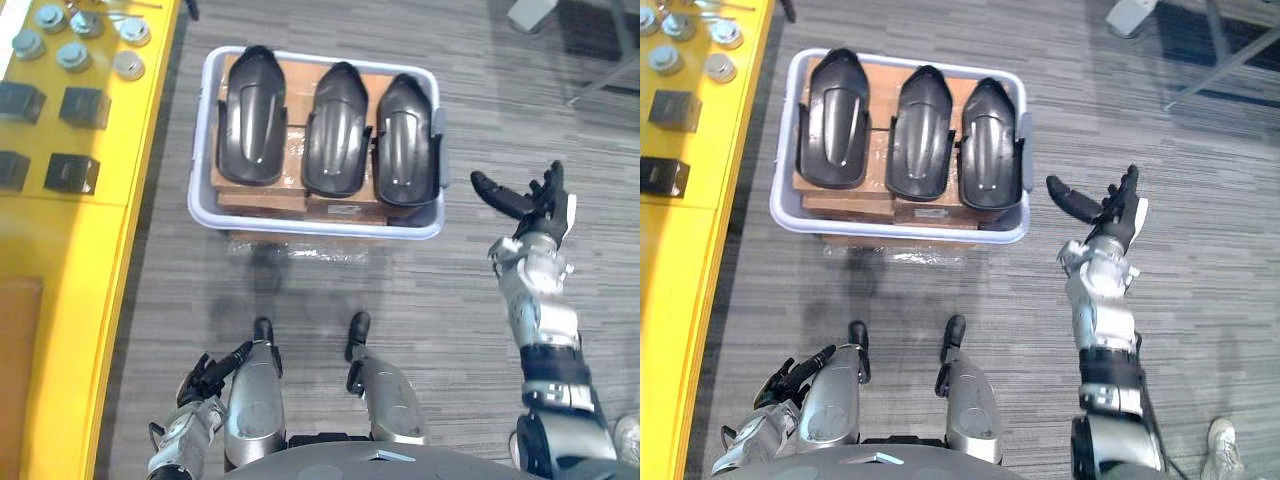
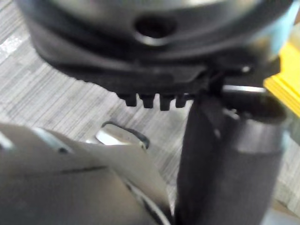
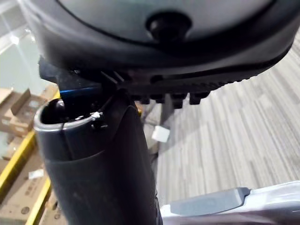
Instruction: Walk over and take three plastic housings, then place them on the shelf
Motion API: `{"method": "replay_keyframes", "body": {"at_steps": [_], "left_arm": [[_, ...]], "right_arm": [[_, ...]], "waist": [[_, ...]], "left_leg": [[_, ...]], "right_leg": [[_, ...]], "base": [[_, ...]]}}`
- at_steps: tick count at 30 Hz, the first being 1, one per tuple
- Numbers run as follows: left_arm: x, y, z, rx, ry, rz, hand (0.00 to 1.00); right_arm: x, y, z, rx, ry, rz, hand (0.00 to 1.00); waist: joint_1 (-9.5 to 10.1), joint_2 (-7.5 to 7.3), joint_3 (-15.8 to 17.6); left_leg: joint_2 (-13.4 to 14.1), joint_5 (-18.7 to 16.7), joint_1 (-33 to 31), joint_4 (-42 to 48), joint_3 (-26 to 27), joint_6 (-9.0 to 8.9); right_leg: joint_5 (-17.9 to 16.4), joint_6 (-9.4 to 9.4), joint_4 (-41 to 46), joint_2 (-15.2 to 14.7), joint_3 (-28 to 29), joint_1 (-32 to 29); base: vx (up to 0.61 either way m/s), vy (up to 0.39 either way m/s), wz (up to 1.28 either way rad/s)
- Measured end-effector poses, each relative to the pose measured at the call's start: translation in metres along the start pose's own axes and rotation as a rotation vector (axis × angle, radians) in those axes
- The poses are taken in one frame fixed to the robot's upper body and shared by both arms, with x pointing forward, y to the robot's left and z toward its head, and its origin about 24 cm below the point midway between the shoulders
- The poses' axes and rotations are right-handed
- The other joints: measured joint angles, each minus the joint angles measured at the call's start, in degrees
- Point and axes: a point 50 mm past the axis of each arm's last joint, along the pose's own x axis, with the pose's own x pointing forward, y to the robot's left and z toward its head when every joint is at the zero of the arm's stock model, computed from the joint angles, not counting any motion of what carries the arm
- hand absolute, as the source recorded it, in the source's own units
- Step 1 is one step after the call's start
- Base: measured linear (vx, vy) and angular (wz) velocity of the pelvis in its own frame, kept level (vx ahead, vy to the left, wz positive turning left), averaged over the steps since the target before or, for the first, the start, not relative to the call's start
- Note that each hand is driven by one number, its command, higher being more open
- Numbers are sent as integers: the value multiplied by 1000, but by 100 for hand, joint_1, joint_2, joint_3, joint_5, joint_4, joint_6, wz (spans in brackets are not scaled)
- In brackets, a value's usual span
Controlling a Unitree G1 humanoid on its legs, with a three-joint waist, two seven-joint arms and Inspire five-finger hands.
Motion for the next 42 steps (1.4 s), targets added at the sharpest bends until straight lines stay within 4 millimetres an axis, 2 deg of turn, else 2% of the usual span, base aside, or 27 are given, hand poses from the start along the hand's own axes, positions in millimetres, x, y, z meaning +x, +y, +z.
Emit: {"method": "replay_keyframes", "body": {"at_steps": [2, 5, 6, 10, 12, 15, 21, 22, 25, 29, 30, 38, 42], "left_arm": [[3, -10, 2, 1, -2, -32, 100], [3, -14, 2, -29, -2, -62, 100], [5, -18, 3, -33, 1, -83, 100], [5, -26, 2, -59, 1, -138, 100], [5, -32, -1, -66, 2, -171, 100], [4, -37, -3, -70, -3, -201, 100], [4, -41, -7, -74, 11, -227, 100], [3, -42, -8, -76, 16, -233, 100], [3, -42, -9, -75, 18, -236, 100], [3, -42, -10, -75, 21, -238, 100], [3, -41, -10, -74, 24, -236, 100], [3, -41, -10, -73, 23, -245, 100], [3, -40, -9, -71, 21, -246, 100]], "right_arm": [[18, -3, 15, -22, -16, -26, 100], [34, -3, 26, -50, -8, -36, 100], [40, -8, 29, -78, -3, -44, 100], [51, -13, 40, -114, -5, -54, 100], [58, -17, 48, -148, -9, -55, 100], [65, -22, 65, -189, -27, -53, 100], [70, -18, 68, -296, 18, 21, 100], [71, -17, 67, -353, 31, 39, 0], [72, -13, 67, -419, 41, 67, 0], [76, -38, 84, -500, 24, 1, 0], [77, -39, 86, -515, 17, -2, 0], [78, -38, 92, -586, 8, -10, 0], [78, -30, 102, -574, -27, 8, 0]], "waist": [[141, 141, 150], [147, 206, 241], [176, 276, 294], [221, 426, 371], [298, 548, 396], [283, 743, 443], [282, 868, 453], [298, 913, 449], [294, 942, 441], [298, 958, 443], [279, 960, 442], [250, 981, 435], [229, 985, 432]], "left_leg": [[-57, 66, -66, 24, -80, 35], [-144, 79, -230, 154, -202, 56], [-177, 81, -272, 213, -249, 59], [-268, 99, -406, 227, -331, 89], [-307, 104, -470, 204, -365, 98], [-386, 182, -649, 186, -491, 124], [-455, 405, -699, 0, -592, 129], [-456, 425, -710, -1, -615, 125], [-461, 478, -719, -36, -651, 117], [-469, 528, -718, -88, -665, 116], [-466, 529, -714, -86, -665, 114], [-443, 555, -710, -76, -660, 96], [-429, 556, -691, -33, -655, 99]], "right_leg": [[-117, -44, 366, -91, -7, -184], [-324, -22, 780, -227, -67, -393], [-392, -28, 934, -285, -122, -445], [-461, 3, 1112, -389, -171, -608], [-462, 6, 1125, -424, -194, -679], [-469, 32, 1141, -492, -311, -793], [-467, 34, 1225, -588, -409, -878], [-467, 34, 1235, -591, -430, -877], [-467, 33, 1250, -596, -465, -880], [-472, 25, 1313, -617, -477, -914], [-473, 23, 1325, -617, -477, -916], [-474, 18, 1345, -599, -469, -920], [-473, 17, 1343, -585, -475, -852]], "base": [[-26, 38, 22], [-25, 29, 25], [-24, 12, 20], [-51, 15, 14], [-55, 10, 5], [-91, 8, 20], [-66, -7, 14], [-54, -9, 11], [-33, -3, 8], [-9, -2, 3], [0, 0, 0], [-2, 1, -1], [-6, 11, 3]]}}
